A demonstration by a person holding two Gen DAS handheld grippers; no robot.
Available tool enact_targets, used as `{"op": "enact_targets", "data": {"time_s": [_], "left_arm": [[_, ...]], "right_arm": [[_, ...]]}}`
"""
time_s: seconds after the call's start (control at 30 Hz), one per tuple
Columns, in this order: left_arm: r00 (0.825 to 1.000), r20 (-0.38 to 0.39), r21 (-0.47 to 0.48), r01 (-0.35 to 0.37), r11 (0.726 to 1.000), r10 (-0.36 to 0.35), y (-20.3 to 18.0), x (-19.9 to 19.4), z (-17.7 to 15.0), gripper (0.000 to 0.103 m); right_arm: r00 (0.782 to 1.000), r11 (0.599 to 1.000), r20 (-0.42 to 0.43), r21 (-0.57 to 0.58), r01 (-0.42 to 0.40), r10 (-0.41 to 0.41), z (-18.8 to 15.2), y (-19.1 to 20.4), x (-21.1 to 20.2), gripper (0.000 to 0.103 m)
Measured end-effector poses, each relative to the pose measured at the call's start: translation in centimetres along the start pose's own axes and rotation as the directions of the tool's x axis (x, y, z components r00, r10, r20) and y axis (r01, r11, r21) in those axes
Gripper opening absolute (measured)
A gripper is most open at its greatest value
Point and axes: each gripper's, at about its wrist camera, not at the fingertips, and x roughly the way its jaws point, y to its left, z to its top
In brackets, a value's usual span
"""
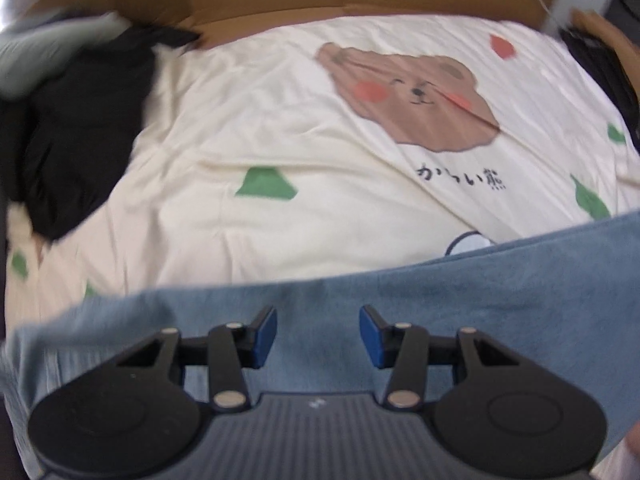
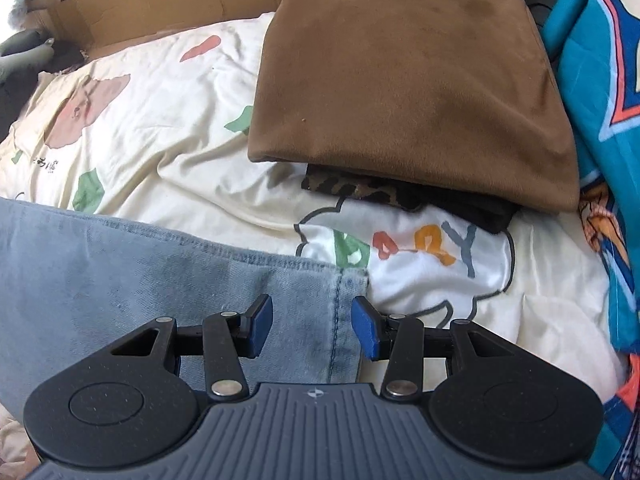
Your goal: Fold clothes
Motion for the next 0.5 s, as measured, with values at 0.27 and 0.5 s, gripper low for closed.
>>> {"op": "enact_targets", "data": {"time_s": [0.27,0.5], "left_arm": [[0.998,-0.02,0.223,0.068,0.973,-0.065,-2.2,2.8,1.8,0.048],[0.973,-0.005,0.358,0.216,0.908,-0.229,-6.1,2.6,3.0,0.045]], "right_arm": [[1.0,0.995,-0.008,-0.096,0.019,-0.019,0.1,0.2,0.6,0.051],[1.0,0.99,-0.014,-0.137,-0.019,0.017,0.5,-0.3,0.9,0.051]]}}
